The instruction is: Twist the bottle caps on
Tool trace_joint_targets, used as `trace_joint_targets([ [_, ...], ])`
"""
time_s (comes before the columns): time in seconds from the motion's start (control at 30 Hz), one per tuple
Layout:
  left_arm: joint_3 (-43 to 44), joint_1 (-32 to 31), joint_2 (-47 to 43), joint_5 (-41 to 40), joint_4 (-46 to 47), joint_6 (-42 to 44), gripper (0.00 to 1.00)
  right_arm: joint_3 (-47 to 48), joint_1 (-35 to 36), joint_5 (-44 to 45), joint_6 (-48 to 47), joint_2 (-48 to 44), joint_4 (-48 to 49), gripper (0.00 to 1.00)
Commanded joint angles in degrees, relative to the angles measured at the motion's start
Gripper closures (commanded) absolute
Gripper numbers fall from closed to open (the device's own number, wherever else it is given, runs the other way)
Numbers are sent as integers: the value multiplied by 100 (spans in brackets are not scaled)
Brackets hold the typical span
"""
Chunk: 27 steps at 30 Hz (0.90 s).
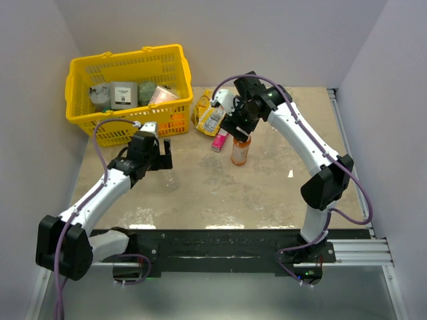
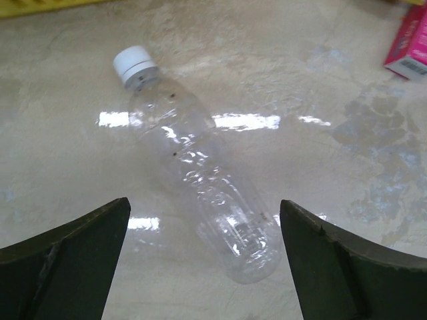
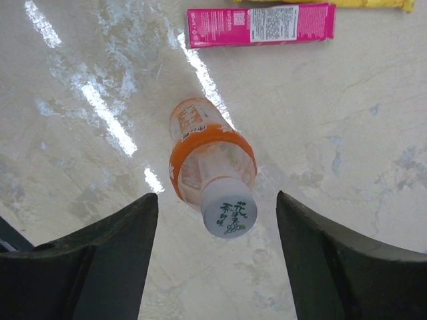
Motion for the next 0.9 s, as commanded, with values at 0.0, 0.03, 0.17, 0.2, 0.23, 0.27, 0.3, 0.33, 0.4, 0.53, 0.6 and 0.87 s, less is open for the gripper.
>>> trace_joint_targets([
  [0.0,429,620,433,-86,-707,-611,1,603,-2,-46,125,-87,164,16],
  [0.03,456,708,625,-34,-751,-647,1,813,7,-91,151,-105,207,4],
  [0.17,526,841,1048,177,-445,-656,2,1131,-2,-223,283,-210,243,1],
  [0.2,561,832,1171,239,-391,-665,2,1149,-2,-232,301,-272,260,1],
  [0.23,648,850,1433,431,-295,-699,3,1132,7,-266,310,-324,339,1],
  [0.27,693,859,1558,563,-233,-735,3,1141,7,-267,310,-377,383,1],
  [0.3,728,859,1672,704,-146,-778,4,1132,-2,-267,310,-482,462,1],
  [0.33,807,859,1882,870,-23,-814,4,1114,-2,-267,319,-535,489,1],
  [0.4,895,859,2085,977,22,-936,5,1106,7,-241,336,-632,524,1],
  [0.53,1036,859,2516,1276,206,-920,10,896,-2,-162,354,-799,542,1],
  [0.6,1036,859,2622,1329,215,-902,13,807,-2,-92,354,-861,559,1],
  [0.87,808,859,2254,2058,584,-192,52,693,7,137,249,-1115,594,1],
])
